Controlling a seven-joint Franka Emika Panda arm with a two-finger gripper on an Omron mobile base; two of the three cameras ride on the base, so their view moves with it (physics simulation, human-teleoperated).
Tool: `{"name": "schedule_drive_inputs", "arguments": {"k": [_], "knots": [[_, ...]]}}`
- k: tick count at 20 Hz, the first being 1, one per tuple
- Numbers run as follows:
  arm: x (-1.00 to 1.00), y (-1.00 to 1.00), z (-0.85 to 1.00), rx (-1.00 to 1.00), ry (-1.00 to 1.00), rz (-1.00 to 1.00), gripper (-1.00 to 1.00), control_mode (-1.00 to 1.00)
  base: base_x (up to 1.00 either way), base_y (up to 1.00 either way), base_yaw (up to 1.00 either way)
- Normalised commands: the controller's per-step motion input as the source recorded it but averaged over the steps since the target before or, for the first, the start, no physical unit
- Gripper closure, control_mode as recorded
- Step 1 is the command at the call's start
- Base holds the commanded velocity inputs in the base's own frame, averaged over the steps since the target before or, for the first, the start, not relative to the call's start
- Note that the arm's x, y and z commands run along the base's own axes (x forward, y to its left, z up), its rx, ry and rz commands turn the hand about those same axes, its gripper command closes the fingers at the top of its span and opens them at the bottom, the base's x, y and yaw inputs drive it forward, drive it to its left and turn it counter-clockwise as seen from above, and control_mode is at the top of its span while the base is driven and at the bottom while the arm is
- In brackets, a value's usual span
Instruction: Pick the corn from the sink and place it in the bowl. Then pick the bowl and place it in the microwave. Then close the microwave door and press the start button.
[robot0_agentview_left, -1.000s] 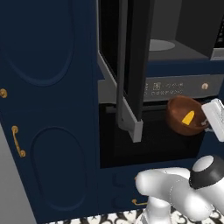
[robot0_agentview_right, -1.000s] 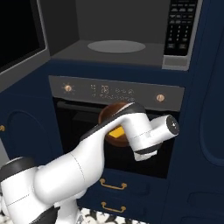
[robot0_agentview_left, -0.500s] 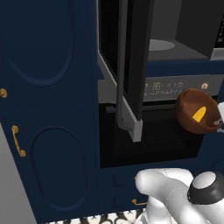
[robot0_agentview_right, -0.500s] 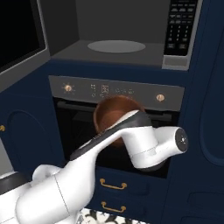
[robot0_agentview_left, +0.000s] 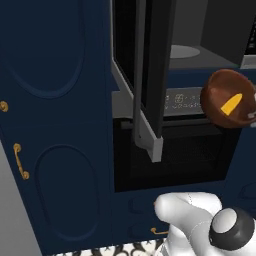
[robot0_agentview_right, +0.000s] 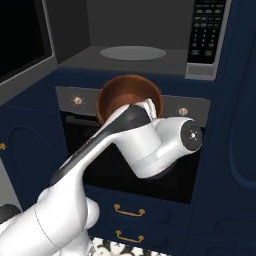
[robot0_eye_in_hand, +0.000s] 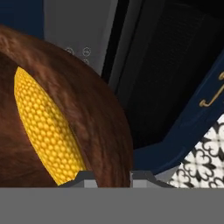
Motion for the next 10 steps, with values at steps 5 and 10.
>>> {"name": "schedule_drive_inputs", "arguments": {"k": [5,10], "knots": [[0.42,0.17,0.99,-0.09,-0.04,-0.03,1.00,-1.00,0.00,0.00,0.00],[0.64,0.15,0.95,-0.09,0.00,-0.02,1.00,-1.00,0.00,0.00,0.00]]}}
